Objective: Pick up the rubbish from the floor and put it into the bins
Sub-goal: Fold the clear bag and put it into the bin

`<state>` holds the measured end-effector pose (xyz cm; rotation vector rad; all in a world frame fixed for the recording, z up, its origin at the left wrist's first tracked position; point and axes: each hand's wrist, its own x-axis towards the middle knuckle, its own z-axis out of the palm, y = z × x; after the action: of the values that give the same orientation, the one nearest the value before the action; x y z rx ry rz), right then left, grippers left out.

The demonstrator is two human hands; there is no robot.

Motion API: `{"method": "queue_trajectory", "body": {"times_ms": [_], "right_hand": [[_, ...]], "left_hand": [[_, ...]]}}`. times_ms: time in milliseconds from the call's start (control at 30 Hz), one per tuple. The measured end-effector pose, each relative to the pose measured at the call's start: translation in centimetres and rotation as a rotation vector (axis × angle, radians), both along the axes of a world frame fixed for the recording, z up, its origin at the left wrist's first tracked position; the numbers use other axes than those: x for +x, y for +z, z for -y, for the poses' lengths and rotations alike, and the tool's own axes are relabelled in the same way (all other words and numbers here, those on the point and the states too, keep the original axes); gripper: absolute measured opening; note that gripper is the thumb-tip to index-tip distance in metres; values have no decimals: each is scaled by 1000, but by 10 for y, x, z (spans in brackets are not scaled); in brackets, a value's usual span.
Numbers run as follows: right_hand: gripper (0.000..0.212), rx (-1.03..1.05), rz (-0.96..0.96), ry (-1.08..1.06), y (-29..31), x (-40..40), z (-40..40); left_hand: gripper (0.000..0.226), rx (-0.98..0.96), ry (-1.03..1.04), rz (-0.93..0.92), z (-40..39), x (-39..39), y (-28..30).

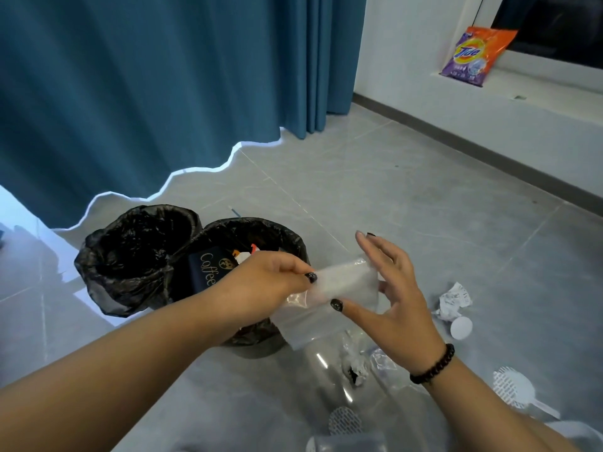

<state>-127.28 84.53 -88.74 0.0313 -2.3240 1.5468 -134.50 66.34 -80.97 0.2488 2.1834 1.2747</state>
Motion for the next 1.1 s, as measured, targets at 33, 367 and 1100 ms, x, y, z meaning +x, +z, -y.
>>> {"method": "queue_trajectory", "body": {"times_ms": [33, 367, 1100], "right_hand": [[78, 24, -39, -2, 2, 0, -1], [38, -87, -82, 112, 7, 1, 0], [46, -157, 15, 136, 17, 5, 0]], "left_hand": [[17, 11, 10, 32, 0, -1, 2], [19, 215, 152, 335, 1, 6, 7], [24, 133, 95, 21, 12, 12, 0]]}}
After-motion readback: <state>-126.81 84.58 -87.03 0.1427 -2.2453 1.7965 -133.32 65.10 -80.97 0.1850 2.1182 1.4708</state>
